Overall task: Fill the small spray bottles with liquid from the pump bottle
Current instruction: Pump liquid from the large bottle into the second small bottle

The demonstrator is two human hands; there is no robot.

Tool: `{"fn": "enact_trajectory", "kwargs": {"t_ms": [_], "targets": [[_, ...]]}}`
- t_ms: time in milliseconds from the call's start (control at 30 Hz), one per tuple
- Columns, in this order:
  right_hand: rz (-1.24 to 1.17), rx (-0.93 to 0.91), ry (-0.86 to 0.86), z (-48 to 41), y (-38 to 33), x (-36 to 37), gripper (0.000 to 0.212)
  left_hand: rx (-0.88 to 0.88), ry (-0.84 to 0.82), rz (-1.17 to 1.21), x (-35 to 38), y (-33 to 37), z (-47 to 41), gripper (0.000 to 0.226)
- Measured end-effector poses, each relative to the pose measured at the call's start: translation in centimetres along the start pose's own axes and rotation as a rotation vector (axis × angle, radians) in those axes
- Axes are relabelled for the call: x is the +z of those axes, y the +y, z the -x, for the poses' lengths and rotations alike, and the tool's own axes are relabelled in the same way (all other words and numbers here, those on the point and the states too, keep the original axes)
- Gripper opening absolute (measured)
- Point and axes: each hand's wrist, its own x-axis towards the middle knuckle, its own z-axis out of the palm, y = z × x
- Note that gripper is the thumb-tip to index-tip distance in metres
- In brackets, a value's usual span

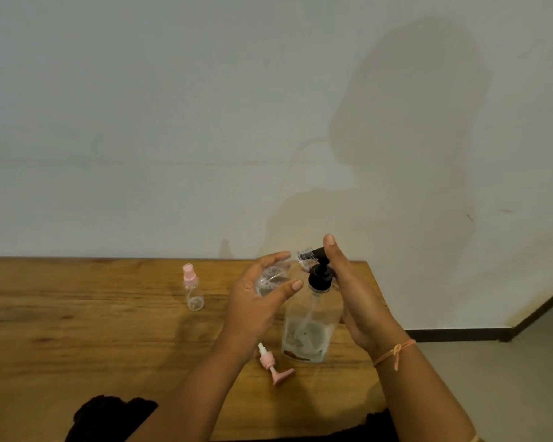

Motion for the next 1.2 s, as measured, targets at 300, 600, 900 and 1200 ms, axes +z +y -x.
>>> {"fn": "enact_trajectory", "kwargs": {"t_ms": [300,600,900,1200], "targets": [[-0.034,0.032,0.050,-0.34,0.19,0.15,0.028,-0.018,-0.021,0.025,-0.01,-0.14,0.15,0.039],[-0.014,-0.022,0.036,-0.24,0.48,0.23,0.038,-0.008,0.002,-0.001,0.05,0.06,0.20,0.045],[-0.044,0.010,0.075,-0.11,-0.02,0.33,0.028,-0.030,-0.006,0.017,0.00,-0.19,0.31,0.046],[-0.039,-0.010,0.067,-0.07,0.24,0.48,0.029,-0.035,0.005,0.008,-0.02,-0.18,0.32,0.044]]}}
